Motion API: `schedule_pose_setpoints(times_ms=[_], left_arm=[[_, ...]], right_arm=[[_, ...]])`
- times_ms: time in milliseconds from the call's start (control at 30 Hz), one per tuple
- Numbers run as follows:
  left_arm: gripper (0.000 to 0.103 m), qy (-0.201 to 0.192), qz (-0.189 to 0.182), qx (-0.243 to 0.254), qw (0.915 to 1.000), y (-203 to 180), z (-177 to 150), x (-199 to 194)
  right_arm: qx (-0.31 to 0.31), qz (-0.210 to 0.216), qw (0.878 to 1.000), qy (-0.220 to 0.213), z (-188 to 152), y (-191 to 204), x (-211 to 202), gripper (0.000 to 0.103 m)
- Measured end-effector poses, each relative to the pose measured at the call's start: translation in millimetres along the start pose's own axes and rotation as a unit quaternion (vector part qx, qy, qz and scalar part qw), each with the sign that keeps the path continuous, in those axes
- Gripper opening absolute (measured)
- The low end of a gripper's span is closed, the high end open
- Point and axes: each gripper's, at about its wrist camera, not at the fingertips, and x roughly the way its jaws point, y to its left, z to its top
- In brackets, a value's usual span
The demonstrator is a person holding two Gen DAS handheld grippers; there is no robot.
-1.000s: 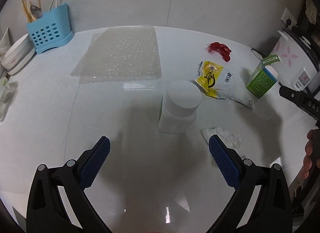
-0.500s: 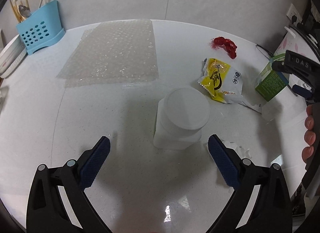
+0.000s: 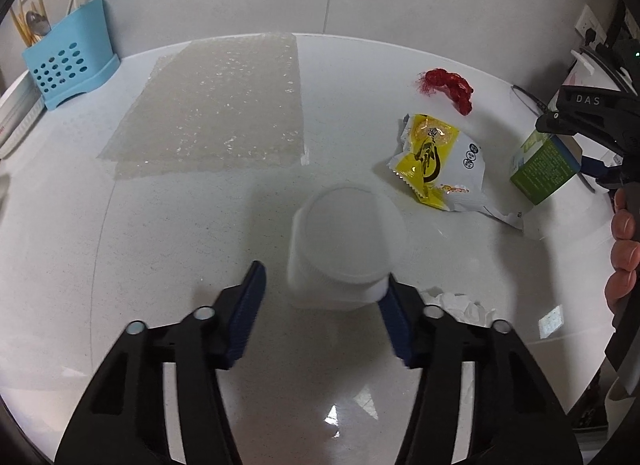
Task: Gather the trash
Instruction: 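Grasp the white pill bottle with the left gripper while the right grasps the green juice carton, then lift the bottle and carton and carry both down over the trash bin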
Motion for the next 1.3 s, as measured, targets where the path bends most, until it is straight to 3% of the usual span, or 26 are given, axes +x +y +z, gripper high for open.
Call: schedule_pose_setpoints(times_ms=[267,933,1300], left_arm=[[0.042,-0.007,-0.010,0.007,0.9999,0,-2,-7],[0.042,-0.017,-0.012,0.009,0.9997,1,-9,-32],[0.042,-0.025,-0.014,0.017,0.9994,-5,-20,-57]], right_arm=[[-0.004,0.002,1.000,0.003,0,-1,-4,0.047],[-0.033,0.021,0.999,-0.027,-13,-14,-51,0.046],[-0.066,0.030,0.995,-0.064,-32,-25,-97,0.046]])
